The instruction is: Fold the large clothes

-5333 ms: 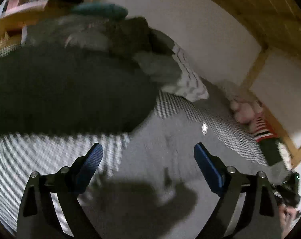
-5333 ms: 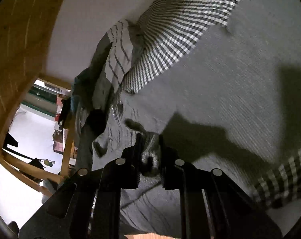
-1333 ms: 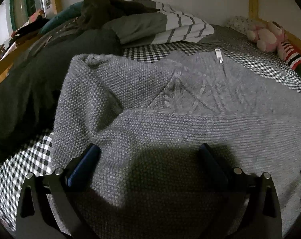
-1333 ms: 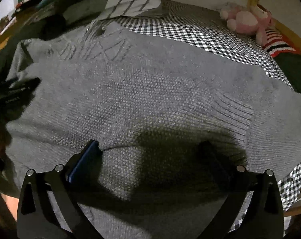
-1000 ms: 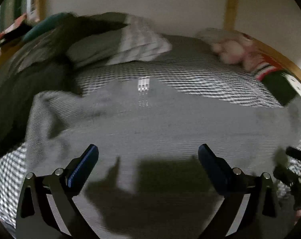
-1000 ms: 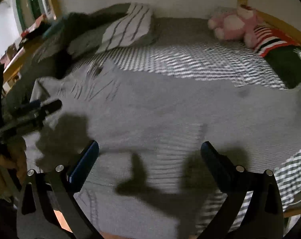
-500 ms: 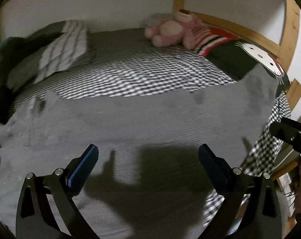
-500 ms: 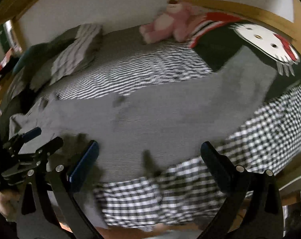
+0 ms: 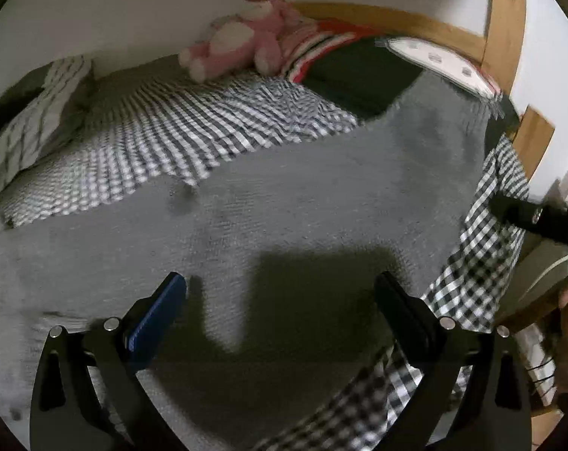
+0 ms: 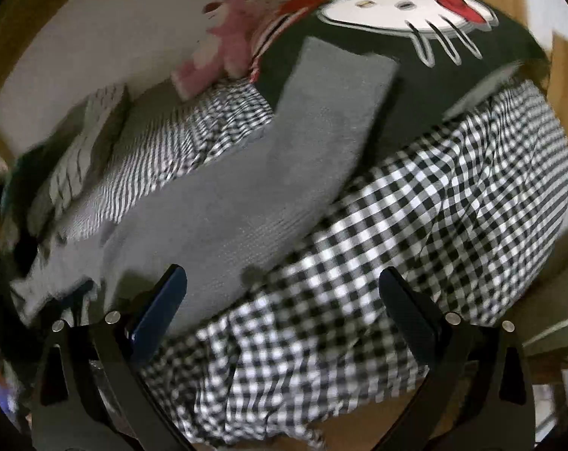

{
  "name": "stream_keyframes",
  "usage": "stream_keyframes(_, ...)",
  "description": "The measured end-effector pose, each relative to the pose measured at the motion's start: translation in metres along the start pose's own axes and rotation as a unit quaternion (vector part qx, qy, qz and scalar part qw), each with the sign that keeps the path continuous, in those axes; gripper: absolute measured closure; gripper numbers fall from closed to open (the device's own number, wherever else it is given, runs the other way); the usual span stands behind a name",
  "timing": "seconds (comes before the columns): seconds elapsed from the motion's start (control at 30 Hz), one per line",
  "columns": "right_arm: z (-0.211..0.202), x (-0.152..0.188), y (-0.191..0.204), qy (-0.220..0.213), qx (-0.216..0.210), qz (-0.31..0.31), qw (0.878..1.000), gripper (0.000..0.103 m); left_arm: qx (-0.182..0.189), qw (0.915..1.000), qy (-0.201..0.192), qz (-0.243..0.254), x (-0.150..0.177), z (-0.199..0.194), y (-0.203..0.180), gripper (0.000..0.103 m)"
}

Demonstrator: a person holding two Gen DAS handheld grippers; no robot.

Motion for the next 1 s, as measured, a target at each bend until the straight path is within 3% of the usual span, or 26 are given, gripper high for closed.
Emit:
stream_keyframes(0.03,0.006,-0.004,-0.006,-0.001,-0.005,0.012,1.0,0.003,-0.008,0.9998,0.018,0.0,0.005,0.011,-0.001,0.005)
stream_keyframes(0.1,0.017,-0.009,-0.011,0.003,-0.022,0.029,0.999,0.003,-0.027,0.9996,-0.002,0.009,0.008,0.015,-0.003,0.005)
stream_keyframes(0.17,0.035,-0.013,-0.011,0.015,-0.038,0.045,0.998,0.005,-0.028,0.9995,-0.005,0.011,0.009,0.016,-0.003,0.005)
stream_keyframes(0.23,0.051,-0.013,-0.009,0.03,-0.047,0.058,0.997,0.015,-0.023,0.9996,-0.001,0.015,0.009,0.016,-0.003,0.005)
stream_keyframes(0.3,0.062,-0.013,-0.009,0.032,-0.029,0.066,0.997,0.017,-0.018,0.9996,0.005,0.02,0.01,0.016,-0.003,0.005)
stream_keyframes(0.37,0.062,-0.014,-0.01,0.025,-0.014,0.075,0.997,0.029,-0.013,0.9996,0.01,0.024,0.009,0.016,-0.004,0.005)
stream_keyframes(0.43,0.052,-0.018,-0.007,0.0,0.01,0.056,0.998,0.058,-0.007,0.9995,0.016,0.026,0.009,0.015,-0.003,0.005)
stream_keyframes(0.47,0.048,-0.019,-0.005,-0.007,0.007,0.047,0.999,0.066,-0.006,0.9994,0.018,0.027,0.007,0.015,-0.003,0.005)
stream_keyframes(0.6,0.044,-0.025,0.011,-0.014,-0.023,0.034,0.999,0.087,-0.002,0.9991,0.03,0.03,0.006,0.014,-0.003,0.005)
stream_keyframes(0.67,0.047,-0.028,0.015,-0.015,-0.028,0.031,0.999,0.092,0.011,0.9992,0.034,0.017,0.002,0.01,0.0,0.005)
stream_keyframes(0.77,0.036,-0.03,0.046,-0.049,-0.031,-0.032,0.998,0.093,0.037,0.9981,0.028,-0.041,-0.014,-0.012,0.02,0.005)
stream_keyframes(0.87,0.033,-0.016,0.079,-0.065,0.02,-0.139,0.988,0.093,0.073,0.9937,0.016,-0.084,-0.041,-0.036,0.038,0.005)
stream_keyframes(0.93,0.035,0.0,0.107,-0.077,0.058,-0.22,0.971,0.093,0.098,0.9913,-0.003,-0.087,-0.067,-0.056,0.042,0.005)
stream_keyframes(1.0,0.037,0.018,0.128,-0.089,0.096,-0.284,0.95,0.093,0.115,0.992,-0.014,-0.05,-0.095,-0.074,0.031,0.005)
Point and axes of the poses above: each gripper's, at about its wrist camera, not at the fingertips, and z roughly the way its jaws point, y to its left, x to its underside, the point moved 9 cm from there along z, roughly the way its jaws point
